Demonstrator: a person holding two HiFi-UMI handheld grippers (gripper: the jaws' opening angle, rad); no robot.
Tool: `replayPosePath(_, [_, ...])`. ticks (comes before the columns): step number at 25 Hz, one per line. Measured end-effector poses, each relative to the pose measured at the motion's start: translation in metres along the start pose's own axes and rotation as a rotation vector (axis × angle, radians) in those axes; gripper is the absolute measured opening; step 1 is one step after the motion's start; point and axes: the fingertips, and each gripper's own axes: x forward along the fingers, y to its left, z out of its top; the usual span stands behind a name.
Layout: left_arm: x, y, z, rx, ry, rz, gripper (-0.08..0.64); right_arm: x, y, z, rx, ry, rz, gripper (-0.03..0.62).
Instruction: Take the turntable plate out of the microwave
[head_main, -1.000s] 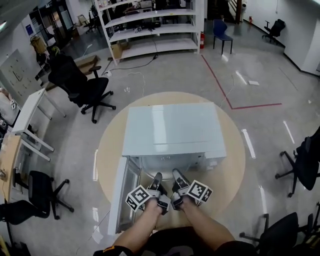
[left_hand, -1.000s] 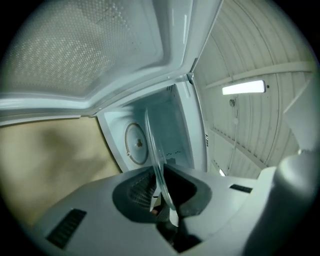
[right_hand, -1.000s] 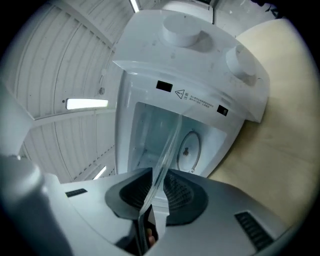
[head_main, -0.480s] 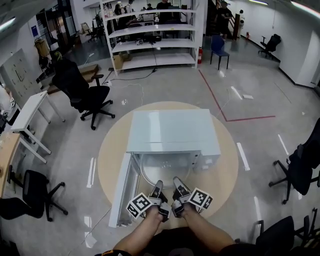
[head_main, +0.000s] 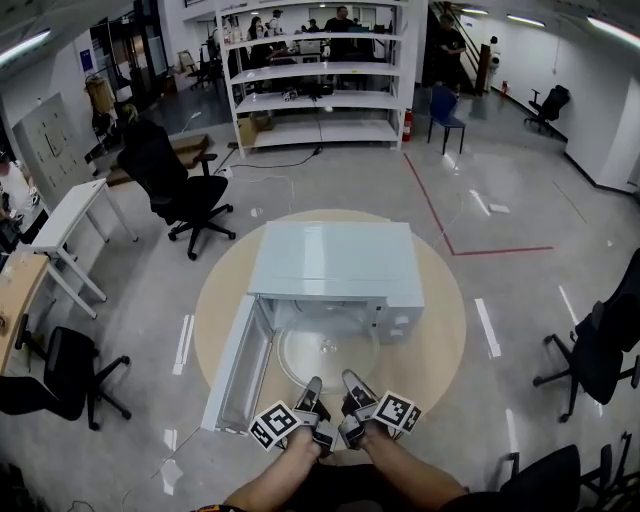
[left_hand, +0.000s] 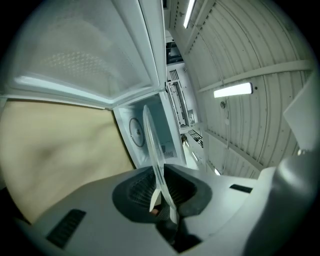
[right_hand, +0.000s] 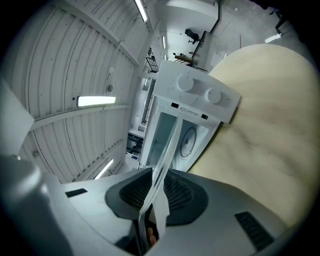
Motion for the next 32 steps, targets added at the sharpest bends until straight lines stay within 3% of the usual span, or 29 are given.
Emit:
replayPosePath(16, [-0.064, 0.019, -0.113, -0.005, 0.003, 0.058, 0.089, -0.124, -0.035, -0.029, 0.016, 0.054, -0.044, 0.075])
replayPosePath(32, [-0.069, 0.073, -0.140, -0.026, 0.034, 0.116, 0.092, -0.140, -0.089, -0.055, 0.056, 0.078, -0.110, 0.075])
